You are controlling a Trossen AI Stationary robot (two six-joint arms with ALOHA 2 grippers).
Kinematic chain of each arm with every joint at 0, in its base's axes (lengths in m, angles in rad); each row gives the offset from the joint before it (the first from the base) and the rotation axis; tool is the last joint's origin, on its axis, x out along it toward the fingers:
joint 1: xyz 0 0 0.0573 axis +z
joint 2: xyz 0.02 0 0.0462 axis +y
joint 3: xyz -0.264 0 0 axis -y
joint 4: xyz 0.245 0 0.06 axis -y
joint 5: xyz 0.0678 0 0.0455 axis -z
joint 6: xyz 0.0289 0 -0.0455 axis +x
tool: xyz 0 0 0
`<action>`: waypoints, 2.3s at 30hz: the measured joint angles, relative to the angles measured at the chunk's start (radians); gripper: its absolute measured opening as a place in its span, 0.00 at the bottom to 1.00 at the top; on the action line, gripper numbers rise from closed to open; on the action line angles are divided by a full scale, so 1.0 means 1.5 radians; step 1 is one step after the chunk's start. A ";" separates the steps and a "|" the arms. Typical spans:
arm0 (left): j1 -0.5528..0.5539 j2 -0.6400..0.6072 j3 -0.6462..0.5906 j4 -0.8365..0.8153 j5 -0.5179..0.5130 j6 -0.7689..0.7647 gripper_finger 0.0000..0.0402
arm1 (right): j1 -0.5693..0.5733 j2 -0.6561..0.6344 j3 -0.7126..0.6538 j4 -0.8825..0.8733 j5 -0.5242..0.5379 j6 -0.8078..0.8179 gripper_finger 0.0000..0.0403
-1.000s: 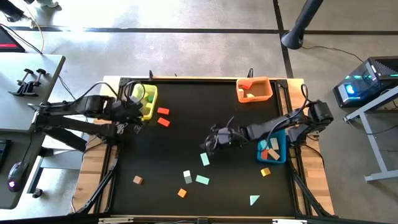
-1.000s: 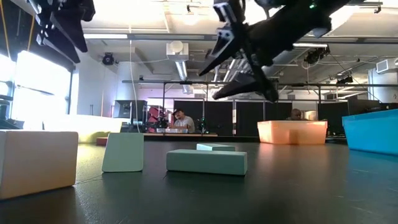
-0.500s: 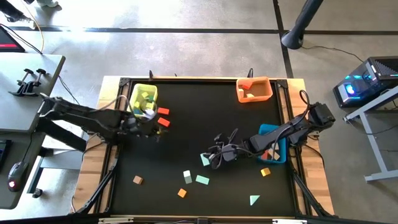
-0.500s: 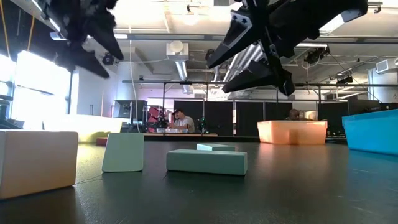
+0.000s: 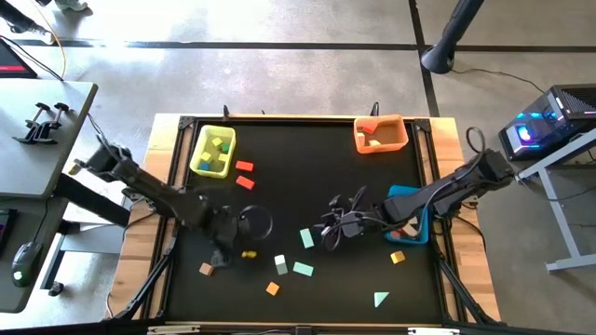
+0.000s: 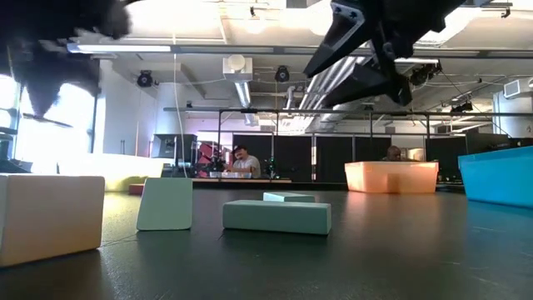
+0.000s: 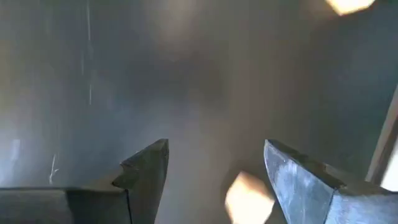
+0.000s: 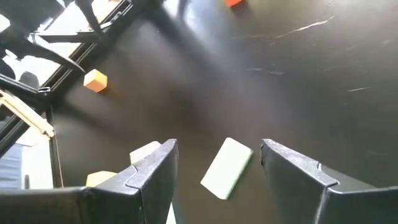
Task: Sort blocks by size
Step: Put the pink square block into the yellow bin
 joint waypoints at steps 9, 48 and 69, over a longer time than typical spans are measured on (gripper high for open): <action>-0.145 0.001 -0.006 -0.124 -0.015 -0.458 0.63 | 0.025 -0.182 0.000 -0.264 0.114 0.124 0.55; -0.295 -0.115 -0.250 0.147 -0.079 -1.078 0.79 | -0.032 -0.220 0.115 -0.546 0.216 0.148 0.47; -0.274 0.023 -0.148 0.006 -0.181 -0.473 0.79 | -0.032 -0.217 0.114 -0.478 0.203 0.112 0.47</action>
